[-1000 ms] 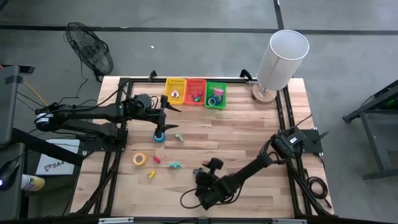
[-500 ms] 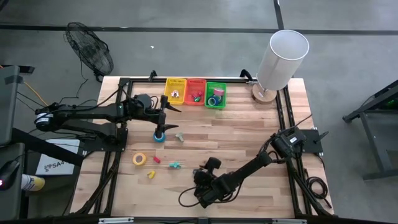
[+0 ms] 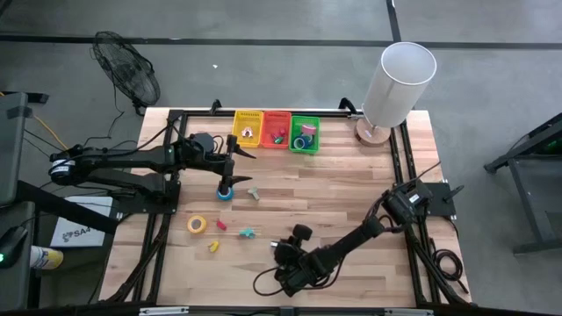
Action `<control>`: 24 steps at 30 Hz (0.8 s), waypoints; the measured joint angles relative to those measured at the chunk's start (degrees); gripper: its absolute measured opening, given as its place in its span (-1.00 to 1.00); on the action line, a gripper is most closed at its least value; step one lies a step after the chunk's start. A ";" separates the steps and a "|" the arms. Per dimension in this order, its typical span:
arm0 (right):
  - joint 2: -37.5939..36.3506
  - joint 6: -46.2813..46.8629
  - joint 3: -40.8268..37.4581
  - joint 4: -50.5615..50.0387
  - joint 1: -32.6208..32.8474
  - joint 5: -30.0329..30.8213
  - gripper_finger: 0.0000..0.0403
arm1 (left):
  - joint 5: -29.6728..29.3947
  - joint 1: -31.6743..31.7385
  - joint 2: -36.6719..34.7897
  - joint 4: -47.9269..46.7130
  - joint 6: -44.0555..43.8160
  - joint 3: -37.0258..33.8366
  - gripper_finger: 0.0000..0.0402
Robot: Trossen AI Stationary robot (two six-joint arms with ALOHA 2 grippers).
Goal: Pick and place Stapler, Stapler remover, tape
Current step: Put the black staple remover into the yellow basket
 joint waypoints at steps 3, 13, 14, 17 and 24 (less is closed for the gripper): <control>0.07 0.08 -0.02 -0.20 0.43 0.72 -0.44 | 0.00 0.01 -0.01 -0.18 0.00 0.00 0.55; -2.02 2.54 -0.43 -1.51 1.36 5.38 -0.52 | 0.00 0.00 -0.01 -0.19 0.00 0.01 0.55; -2.47 2.37 -0.54 -1.90 1.49 6.17 -0.52 | 0.00 0.01 0.00 -0.16 0.00 0.01 0.55; -4.06 0.67 -0.75 -3.19 1.54 10.52 -0.52 | -0.01 0.00 -0.01 -0.13 0.00 0.01 0.55; -6.88 -5.40 -0.44 -2.92 -0.32 18.70 -0.53 | 1.31 0.01 0.00 1.71 0.03 -0.01 0.55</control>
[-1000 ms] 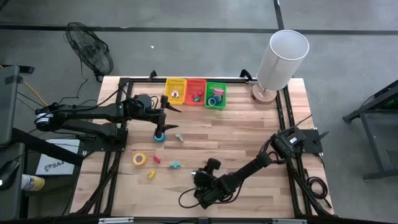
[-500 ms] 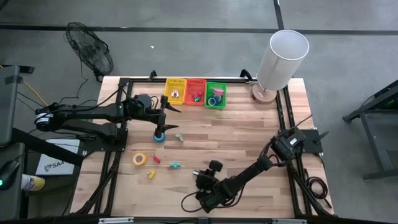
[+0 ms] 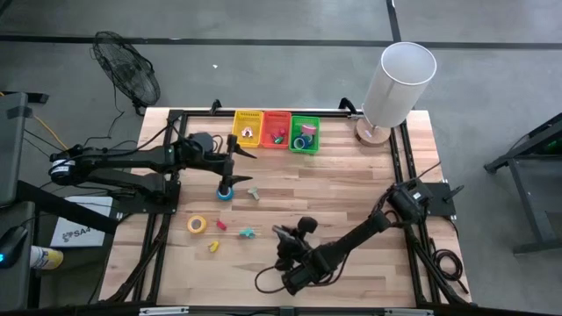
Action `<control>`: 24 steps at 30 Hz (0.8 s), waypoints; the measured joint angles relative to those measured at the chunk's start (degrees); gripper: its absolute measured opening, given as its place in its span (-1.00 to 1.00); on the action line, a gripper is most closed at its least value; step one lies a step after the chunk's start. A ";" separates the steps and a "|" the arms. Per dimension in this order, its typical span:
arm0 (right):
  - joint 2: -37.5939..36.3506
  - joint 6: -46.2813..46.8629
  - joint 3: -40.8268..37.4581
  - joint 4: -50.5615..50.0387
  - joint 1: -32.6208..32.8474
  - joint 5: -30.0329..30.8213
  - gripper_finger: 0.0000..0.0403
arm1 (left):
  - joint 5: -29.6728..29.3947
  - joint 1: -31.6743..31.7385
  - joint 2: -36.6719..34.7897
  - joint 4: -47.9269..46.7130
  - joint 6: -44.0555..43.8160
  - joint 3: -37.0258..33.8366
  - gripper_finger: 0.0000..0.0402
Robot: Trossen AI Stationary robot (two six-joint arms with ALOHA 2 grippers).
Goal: Pick and place Stapler, Stapler remover, tape
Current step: Put the black staple remover into the yellow basket
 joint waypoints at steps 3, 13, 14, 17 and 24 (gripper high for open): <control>-1.00 -3.15 0.03 0.47 -1.31 1.98 -0.53 | 2.17 -0.14 0.00 1.72 -0.05 0.00 0.55; -3.31 -12.26 0.12 3.41 -5.38 5.89 -0.53 | 3.41 -5.44 0.02 3.63 3.53 0.00 0.55; -3.56 -13.43 0.15 4.18 -5.62 6.05 -0.53 | 3.41 -5.99 0.02 3.62 4.19 0.00 0.55; -4.75 -17.36 0.13 6.25 -6.03 7.55 -0.53 | 3.58 -7.75 0.02 3.61 5.97 0.00 0.55; -8.26 -28.89 0.15 13.92 -6.90 10.14 -0.53 | 4.00 -11.47 0.02 3.51 9.50 0.00 0.55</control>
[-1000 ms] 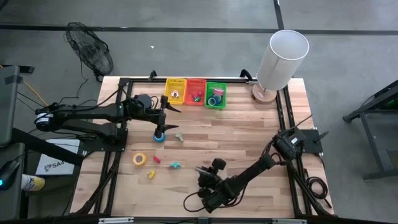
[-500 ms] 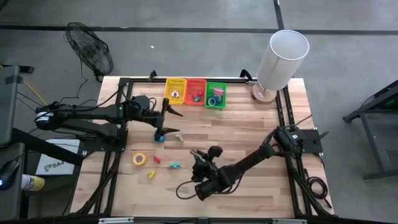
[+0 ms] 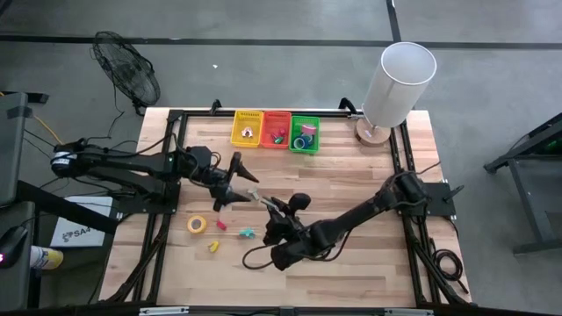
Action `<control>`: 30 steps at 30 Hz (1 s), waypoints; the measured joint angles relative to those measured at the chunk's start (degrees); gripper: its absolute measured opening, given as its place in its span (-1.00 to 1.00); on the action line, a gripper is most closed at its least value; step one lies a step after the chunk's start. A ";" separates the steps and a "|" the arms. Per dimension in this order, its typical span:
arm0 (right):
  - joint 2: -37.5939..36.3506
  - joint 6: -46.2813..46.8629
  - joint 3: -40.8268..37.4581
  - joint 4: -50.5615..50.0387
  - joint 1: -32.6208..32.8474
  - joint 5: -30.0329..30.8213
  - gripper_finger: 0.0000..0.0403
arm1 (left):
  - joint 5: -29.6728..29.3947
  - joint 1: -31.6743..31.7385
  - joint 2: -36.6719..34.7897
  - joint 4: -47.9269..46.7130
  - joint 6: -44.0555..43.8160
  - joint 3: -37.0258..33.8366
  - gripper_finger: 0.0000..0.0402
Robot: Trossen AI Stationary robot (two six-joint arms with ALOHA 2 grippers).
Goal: Pick and place Stapler, Stapler remover, tape
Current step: Put the black staple remover into the yellow basket
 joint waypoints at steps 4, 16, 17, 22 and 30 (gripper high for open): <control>-0.64 -10.87 0.09 9.44 -0.72 -0.33 -0.53 | 0.20 -2.08 0.47 0.31 2.10 0.00 0.55; -0.60 -24.10 0.09 20.09 -2.26 -2.70 -0.53 | -2.44 -3.17 0.48 1.24 2.89 -0.02 0.55; -0.60 -24.28 0.09 20.34 -2.26 -2.77 -0.53 | -2.82 -3.17 0.48 1.33 2.78 -0.02 0.55; -0.57 -24.52 0.09 20.54 -2.21 -3.22 -0.53 | -3.40 -3.15 0.48 1.71 2.56 -0.02 0.55; -0.57 -25.78 0.09 21.62 -2.24 -2.83 -0.53 | -3.82 -3.17 0.48 1.73 2.39 -0.02 0.54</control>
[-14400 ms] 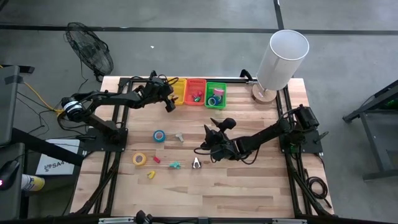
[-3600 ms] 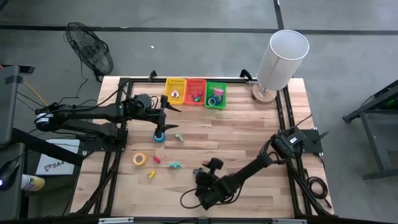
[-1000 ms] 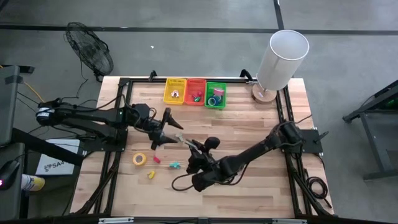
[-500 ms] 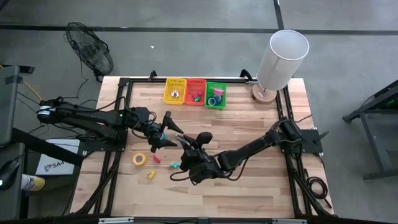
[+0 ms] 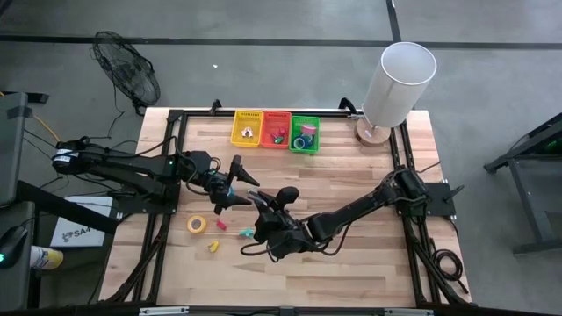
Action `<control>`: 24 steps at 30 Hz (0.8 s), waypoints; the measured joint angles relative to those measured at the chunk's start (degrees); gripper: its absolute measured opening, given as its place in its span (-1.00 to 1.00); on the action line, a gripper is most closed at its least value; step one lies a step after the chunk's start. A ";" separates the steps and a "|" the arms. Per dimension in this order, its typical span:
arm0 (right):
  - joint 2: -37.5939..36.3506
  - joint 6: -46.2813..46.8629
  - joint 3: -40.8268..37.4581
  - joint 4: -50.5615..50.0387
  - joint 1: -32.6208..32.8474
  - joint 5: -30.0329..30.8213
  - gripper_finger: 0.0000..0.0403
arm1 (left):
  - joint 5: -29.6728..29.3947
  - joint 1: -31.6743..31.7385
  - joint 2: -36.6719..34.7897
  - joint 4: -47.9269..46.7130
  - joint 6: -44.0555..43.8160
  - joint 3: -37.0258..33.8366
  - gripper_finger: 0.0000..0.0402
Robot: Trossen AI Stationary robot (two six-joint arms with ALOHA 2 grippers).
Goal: Pick and place Stapler, Stapler remover, tape
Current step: Put the black staple remover into the yellow basket
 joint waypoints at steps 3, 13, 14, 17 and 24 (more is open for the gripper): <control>0.04 -0.01 0.00 -0.01 0.00 -0.02 -0.53 | 0.00 0.00 0.00 -0.02 -0.05 0.00 0.47; 0.04 -0.01 0.00 -0.03 0.00 -0.04 -0.53 | -0.02 0.02 0.00 -0.15 -0.25 0.00 -0.04; 0.04 0.01 0.00 -0.02 0.00 -0.04 -0.53 | -0.02 0.02 0.00 -0.15 -0.27 0.00 -0.08; 0.04 -0.01 0.00 -0.06 0.00 0.00 -0.53 | -0.02 0.02 0.02 -0.22 -0.25 0.00 -0.17; 0.04 0.42 0.00 -0.94 -0.31 0.04 -0.53 | -0.02 0.02 0.02 -0.26 -0.25 0.00 -0.30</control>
